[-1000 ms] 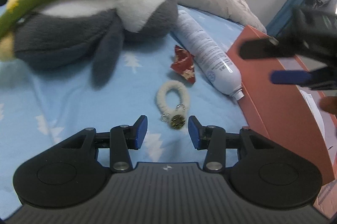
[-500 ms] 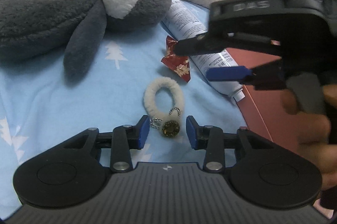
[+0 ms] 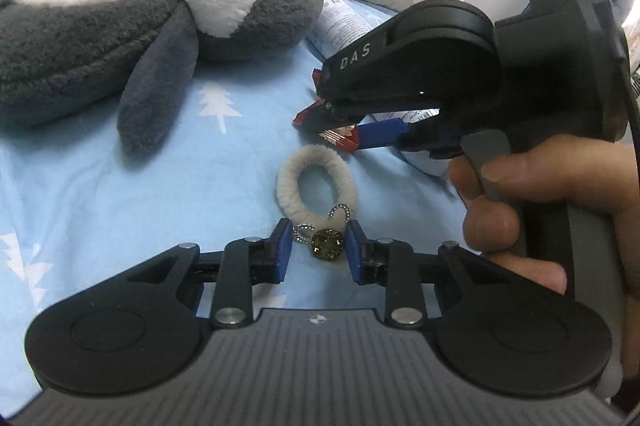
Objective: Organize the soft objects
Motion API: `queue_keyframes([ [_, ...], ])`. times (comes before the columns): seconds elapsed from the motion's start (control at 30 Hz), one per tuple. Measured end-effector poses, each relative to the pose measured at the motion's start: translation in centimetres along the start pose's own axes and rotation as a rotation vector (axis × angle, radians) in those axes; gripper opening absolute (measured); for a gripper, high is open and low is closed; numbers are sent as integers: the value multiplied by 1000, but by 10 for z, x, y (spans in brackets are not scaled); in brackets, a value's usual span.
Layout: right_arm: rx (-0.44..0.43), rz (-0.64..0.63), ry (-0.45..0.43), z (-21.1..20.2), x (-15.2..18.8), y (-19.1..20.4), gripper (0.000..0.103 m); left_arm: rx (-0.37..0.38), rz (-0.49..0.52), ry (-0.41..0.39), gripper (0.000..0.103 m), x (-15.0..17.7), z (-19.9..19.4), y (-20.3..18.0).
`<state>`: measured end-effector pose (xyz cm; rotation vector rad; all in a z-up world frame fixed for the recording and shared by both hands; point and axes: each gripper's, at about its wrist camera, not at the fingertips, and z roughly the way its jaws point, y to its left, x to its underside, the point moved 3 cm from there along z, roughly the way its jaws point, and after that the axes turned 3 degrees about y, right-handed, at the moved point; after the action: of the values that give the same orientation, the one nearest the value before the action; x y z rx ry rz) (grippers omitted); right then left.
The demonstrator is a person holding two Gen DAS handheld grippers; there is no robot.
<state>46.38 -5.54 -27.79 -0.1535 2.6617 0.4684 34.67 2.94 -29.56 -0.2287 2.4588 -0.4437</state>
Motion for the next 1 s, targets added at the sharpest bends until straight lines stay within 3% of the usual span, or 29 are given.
queue_keyframes([
  [0.4, -8, -20, -9, -35, 22, -3, 25, -31, 7, -23, 33, 7, -30, -1],
  [0.57, -16, -24, -5, -53, 36, -6, 16, -50, -11, -24, 33, 14, -47, 4],
  [1.0, -50, -25, 8, -107, 92, -19, 14, -113, -56, -17, 33, 46, -96, 14],
])
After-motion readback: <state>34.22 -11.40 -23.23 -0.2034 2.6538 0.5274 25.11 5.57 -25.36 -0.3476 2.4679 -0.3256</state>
